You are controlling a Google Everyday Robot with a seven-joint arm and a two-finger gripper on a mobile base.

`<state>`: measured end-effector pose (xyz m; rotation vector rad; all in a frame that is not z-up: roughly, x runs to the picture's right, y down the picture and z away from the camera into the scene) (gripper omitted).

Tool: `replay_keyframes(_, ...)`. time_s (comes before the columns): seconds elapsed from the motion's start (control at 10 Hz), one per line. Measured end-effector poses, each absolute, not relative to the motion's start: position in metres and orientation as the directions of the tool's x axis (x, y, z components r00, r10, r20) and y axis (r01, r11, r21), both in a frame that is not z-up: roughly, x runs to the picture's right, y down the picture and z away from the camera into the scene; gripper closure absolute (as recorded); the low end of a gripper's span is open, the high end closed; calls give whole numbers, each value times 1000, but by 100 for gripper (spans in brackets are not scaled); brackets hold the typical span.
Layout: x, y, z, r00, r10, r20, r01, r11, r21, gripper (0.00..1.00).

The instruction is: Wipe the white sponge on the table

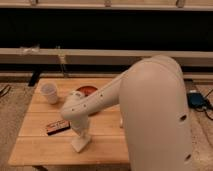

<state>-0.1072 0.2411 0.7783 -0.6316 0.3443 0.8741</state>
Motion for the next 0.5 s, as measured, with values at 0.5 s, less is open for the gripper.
replay_keyframes(0.5, -13, 251, 783, 444, 642, -625, -891, 387, -235, 100)
